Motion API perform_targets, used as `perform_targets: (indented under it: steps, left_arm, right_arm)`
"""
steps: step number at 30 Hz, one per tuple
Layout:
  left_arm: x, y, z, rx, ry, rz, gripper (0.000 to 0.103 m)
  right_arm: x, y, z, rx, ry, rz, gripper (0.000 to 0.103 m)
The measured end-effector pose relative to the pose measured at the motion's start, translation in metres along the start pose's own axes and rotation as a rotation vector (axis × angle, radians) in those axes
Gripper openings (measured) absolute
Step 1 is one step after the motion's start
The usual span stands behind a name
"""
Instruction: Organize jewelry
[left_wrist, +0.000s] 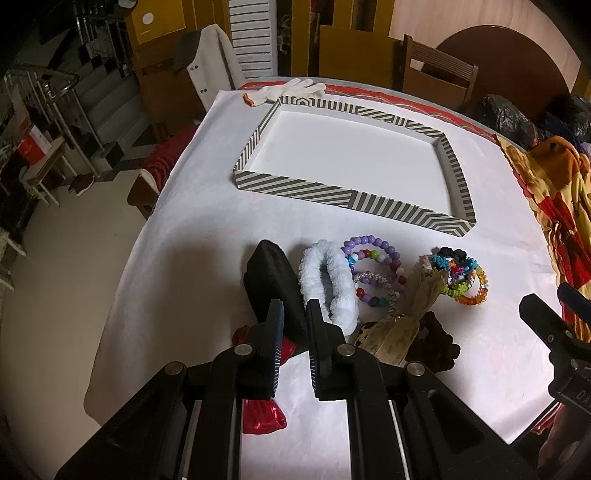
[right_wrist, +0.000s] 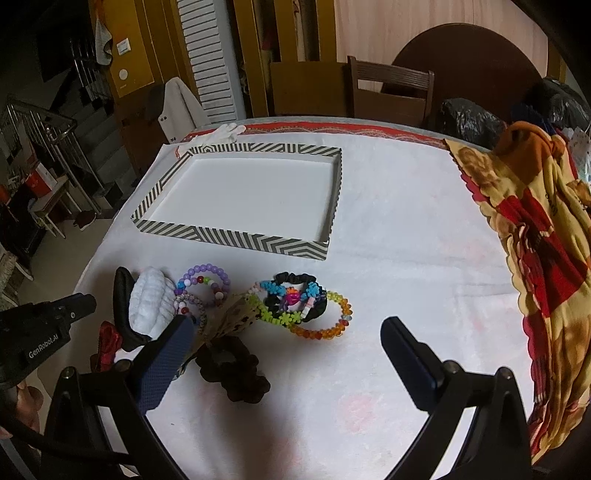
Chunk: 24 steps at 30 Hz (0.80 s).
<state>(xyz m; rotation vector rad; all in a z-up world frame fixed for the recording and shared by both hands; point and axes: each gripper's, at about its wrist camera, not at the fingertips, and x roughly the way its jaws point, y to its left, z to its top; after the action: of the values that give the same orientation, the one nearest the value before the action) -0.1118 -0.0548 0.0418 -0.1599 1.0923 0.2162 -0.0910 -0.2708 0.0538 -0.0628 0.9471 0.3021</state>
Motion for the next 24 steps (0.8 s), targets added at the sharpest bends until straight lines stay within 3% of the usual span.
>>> perform_targets:
  steps: [24]
  left_arm:
    - [0.006,0.0069,-0.0013,-0.01,0.028,-0.013,0.004]
  right_arm:
    - [0.0083,0.0081,-0.0015,-0.031,0.024,0.007,0.103]
